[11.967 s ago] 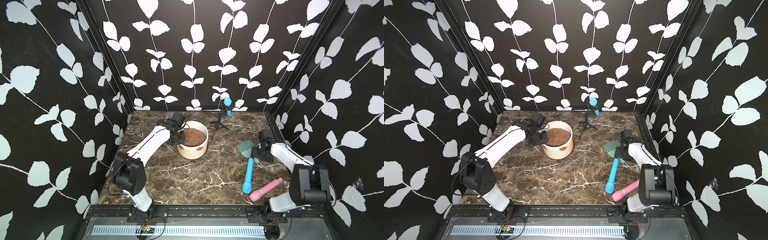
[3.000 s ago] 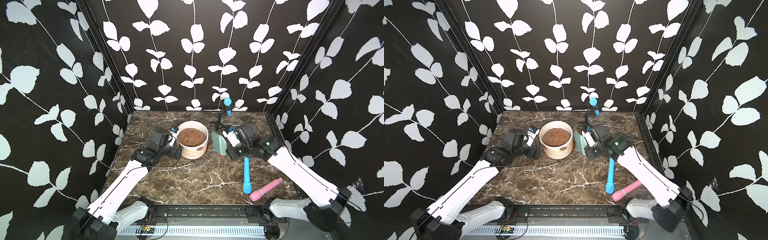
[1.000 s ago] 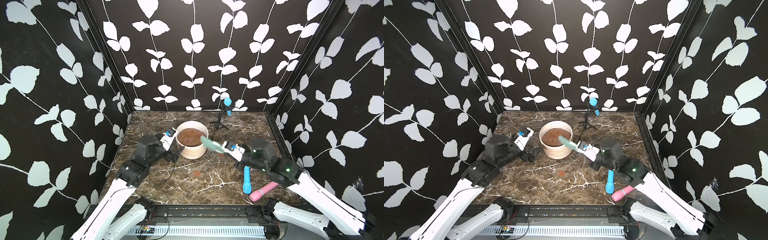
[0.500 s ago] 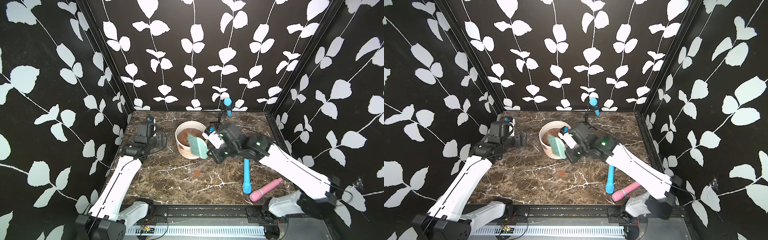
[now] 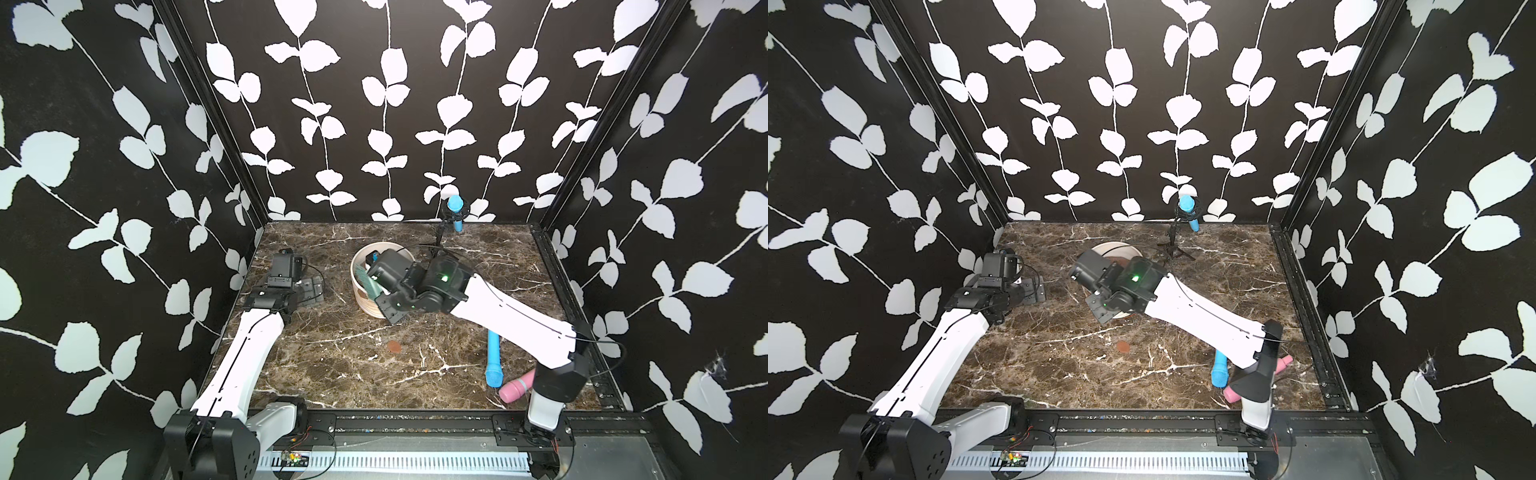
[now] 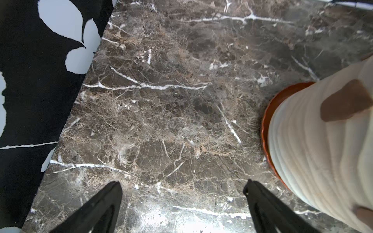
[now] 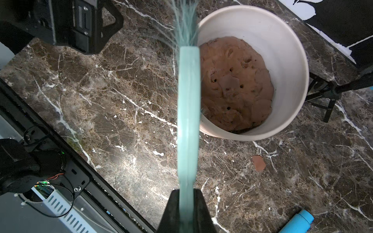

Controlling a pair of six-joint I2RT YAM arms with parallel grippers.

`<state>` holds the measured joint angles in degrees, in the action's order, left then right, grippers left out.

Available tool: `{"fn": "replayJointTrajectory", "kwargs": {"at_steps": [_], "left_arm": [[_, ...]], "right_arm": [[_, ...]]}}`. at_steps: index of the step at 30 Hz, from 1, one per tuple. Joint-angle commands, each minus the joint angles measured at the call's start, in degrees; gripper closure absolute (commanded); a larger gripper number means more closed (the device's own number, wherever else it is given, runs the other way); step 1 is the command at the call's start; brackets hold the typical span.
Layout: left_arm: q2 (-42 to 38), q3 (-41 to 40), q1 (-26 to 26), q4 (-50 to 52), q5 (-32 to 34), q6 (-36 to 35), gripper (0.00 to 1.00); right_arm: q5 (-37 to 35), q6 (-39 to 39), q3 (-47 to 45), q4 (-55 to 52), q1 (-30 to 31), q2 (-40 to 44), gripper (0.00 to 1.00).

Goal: Scrub the dried mud off the ceramic pot
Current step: Brush off the soil from the pot.

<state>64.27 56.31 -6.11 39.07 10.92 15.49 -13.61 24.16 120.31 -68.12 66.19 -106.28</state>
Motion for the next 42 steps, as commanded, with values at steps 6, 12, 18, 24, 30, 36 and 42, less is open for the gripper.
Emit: {"fn": "replayJointTrajectory", "kwargs": {"at_steps": [6,12,18,24,30,36,42], "left_arm": [[-0.92,-1.54,0.57,-1.45,-1.97,-0.02,0.02],[-1.00,-2.35,0.58,-2.02,-2.69,1.10,0.02],[-1.14,-2.72,0.57,-2.29,-3.72,1.02,0.02],[-1.90,-3.33,0.61,-2.96,-4.52,0.69,0.02],[-2.13,-3.38,0.53,-3.35,-6.09,-0.03,0.02],[-7.31,-4.02,0.57,-10.70,-20.94,-4.66,0.02],[-10.05,-1.17,-0.95,-16.18,-37.61,-9.63,0.02]], "right_arm": [[-13.52,0.36,7.48,-2.68,1.57,-6.54,1.00],[-13.08,-1.05,6.53,1.88,2.24,-8.65,1.00],[-7.82,-2.46,5.96,6.93,3.88,-9.20,1.00],[-5.75,-2.36,4.04,8.10,5.67,-7.89,1.00],[-3.25,-0.99,-3.29,10.75,5.69,-4.07,1.00],[3.42,-0.34,-10.12,10.56,5.42,3.94,1.00],[15.38,0.11,-23.98,13.81,-0.02,20.95,1.00]]}}
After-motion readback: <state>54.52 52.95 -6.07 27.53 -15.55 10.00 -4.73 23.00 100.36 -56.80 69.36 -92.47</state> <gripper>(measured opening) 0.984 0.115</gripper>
